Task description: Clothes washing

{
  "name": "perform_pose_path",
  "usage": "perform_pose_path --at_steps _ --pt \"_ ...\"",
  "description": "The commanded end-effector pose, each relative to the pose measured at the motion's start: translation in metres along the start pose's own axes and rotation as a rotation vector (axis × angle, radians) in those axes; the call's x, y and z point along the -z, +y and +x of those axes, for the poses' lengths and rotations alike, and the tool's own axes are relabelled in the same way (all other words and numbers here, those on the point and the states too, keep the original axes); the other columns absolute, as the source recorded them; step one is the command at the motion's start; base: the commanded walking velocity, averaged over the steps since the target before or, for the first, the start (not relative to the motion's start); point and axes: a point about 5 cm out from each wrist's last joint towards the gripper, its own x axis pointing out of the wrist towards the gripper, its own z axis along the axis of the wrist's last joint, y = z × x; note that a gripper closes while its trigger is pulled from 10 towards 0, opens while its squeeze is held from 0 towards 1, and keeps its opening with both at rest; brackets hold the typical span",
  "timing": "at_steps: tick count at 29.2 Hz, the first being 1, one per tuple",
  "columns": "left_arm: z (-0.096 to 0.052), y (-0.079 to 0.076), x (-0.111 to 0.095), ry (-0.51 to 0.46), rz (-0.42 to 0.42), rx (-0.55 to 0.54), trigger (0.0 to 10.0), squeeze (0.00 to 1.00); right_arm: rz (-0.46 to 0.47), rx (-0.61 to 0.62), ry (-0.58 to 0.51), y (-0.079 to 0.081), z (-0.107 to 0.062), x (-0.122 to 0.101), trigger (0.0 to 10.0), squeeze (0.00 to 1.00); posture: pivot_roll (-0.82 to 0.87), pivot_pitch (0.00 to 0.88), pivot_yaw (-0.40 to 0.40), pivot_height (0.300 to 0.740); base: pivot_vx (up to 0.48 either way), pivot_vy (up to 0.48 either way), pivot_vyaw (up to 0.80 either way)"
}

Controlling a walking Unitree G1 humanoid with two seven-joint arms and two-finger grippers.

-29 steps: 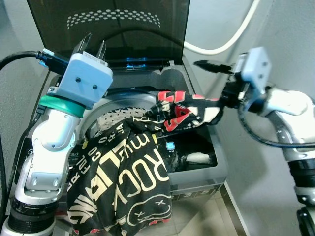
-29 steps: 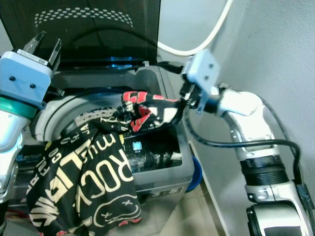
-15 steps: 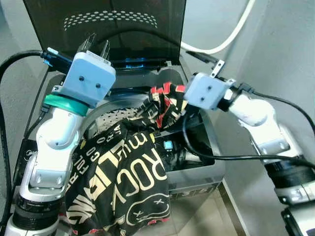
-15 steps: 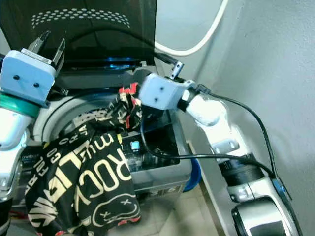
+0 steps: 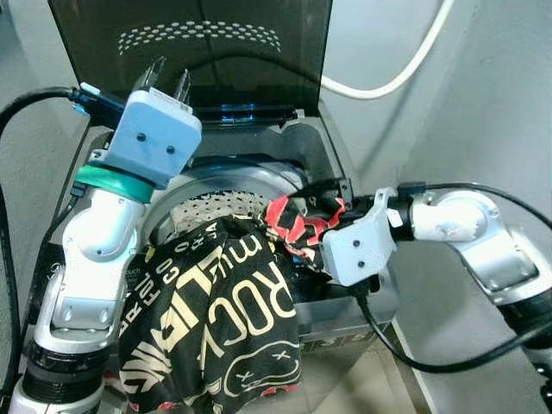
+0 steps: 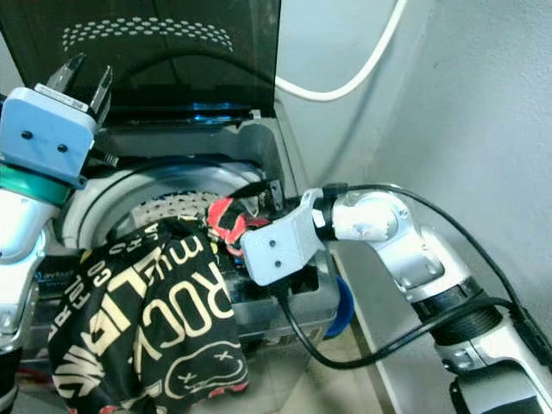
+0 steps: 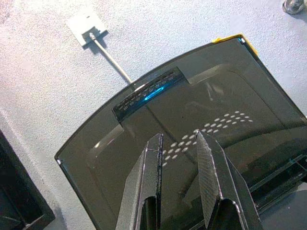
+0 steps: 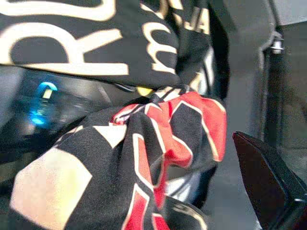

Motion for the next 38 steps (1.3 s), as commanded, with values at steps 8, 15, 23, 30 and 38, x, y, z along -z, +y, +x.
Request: perform_pose_path --at_steps 8,15,23,30,38 --pt "0.000 0.001 -0.002 -0.012 0.005 -0.012 10.0 0.00 0.201 0.036 -0.240 -0.013 -0.005 -0.014 10.0 0.00 0.14 0.040 0.051 0.740 0.000 0.000 0.00" --pt "0.000 0.000 -0.002 -0.011 0.000 -0.010 10.0 0.00 0.432 0.023 -0.389 -0.022 -0.023 -0.009 10.0 0.00 0.14 0.042 0.051 0.740 0.000 0.000 0.00" --pt "0.000 -0.001 -0.002 -0.011 -0.004 -0.009 10.0 0.00 0.523 -0.036 -0.471 -0.016 -0.027 -0.011 10.0 0.00 0.14 0.044 0.051 0.740 0.000 0.000 0.00" --pt "-0.001 -0.003 -0.003 -0.012 -0.011 -0.010 10.0 0.00 0.696 0.386 -0.644 -0.068 -0.037 -0.006 10.0 0.00 0.14 0.044 0.046 0.740 0.000 0.000 0.00" --pt "-0.001 -0.004 -0.004 -0.013 -0.019 -0.004 10.0 0.00 0.307 0.715 -0.234 -0.095 -0.038 0.011 10.0 0.00 0.14 0.044 0.047 0.740 0.000 0.000 0.00"
